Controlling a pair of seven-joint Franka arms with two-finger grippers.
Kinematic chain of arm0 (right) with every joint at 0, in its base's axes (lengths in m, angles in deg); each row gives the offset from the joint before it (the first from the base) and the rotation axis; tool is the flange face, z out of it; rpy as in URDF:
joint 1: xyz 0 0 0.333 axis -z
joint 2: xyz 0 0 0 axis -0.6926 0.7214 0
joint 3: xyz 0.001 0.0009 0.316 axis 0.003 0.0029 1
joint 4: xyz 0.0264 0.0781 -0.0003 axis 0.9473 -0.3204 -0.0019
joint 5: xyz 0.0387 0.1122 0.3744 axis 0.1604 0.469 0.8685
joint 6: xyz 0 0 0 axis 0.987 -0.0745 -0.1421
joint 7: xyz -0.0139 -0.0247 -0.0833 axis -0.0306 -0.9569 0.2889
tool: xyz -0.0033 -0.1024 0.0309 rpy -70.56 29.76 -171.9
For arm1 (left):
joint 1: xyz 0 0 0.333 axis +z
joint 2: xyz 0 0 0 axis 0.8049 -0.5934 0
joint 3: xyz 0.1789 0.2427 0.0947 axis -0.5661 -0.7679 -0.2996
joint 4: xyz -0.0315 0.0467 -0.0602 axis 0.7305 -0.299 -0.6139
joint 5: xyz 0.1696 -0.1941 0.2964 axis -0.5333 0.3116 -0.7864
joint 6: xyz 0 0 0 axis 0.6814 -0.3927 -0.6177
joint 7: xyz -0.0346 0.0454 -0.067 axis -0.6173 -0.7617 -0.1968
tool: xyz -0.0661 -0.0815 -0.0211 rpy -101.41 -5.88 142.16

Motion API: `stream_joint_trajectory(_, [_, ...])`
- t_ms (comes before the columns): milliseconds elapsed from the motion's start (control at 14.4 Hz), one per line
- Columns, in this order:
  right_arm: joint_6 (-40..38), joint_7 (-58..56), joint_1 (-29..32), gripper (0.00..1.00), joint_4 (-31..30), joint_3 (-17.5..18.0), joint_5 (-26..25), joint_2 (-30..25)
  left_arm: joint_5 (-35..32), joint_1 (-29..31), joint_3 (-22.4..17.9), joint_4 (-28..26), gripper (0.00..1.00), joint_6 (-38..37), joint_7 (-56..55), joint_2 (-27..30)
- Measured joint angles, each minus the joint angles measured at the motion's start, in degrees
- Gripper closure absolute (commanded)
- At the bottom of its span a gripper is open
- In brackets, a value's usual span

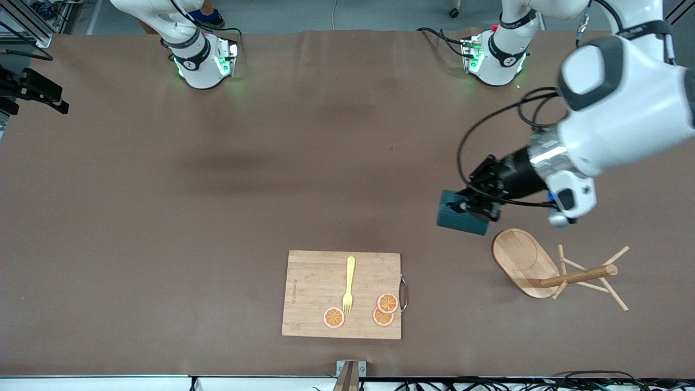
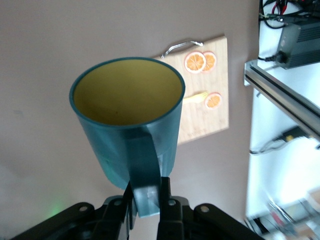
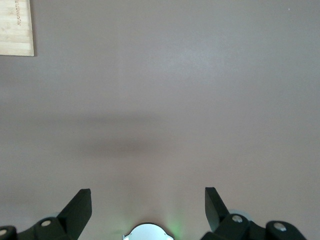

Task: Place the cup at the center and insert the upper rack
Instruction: 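Carry the mug with the left gripper to the wooden mug tree, then hang the mug handle onto a mug tree peg with the left gripper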

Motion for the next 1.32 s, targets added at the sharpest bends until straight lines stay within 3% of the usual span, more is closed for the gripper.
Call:
stream_joint_trajectory(277, [0.0, 0.0, 0.1, 0.00, -0.1, 0.4, 0.0, 0.0, 12.2, 10.9, 0.2, -0.8, 1.00, -7.1, 10.5, -2.6])
stream_joint_trajectory(416, [0.0, 0.0, 0.1, 0.00, -0.1, 0.5, 0.0, 0.0, 15.2, 15.2, 0.4, -0.9, 0.99, -9.2, 15.3, -4.8])
stream_joint_trajectory(1040, [0.0, 0.0, 0.2, 0.00, -0.2, 0.6, 0.7, 0.0, 15.6, 23.2, 0.6, -0.6, 0.99, -12.9, 31.3, -8.7])
stream_joint_trajectory(1317, [0.3, 0.0, 0.3, 0.00, 0.4, 0.5, 3.0, 0.0, 16.9, 24.8, 0.9, 0.8, 0.99, -14.2, 32.9, -10.4])
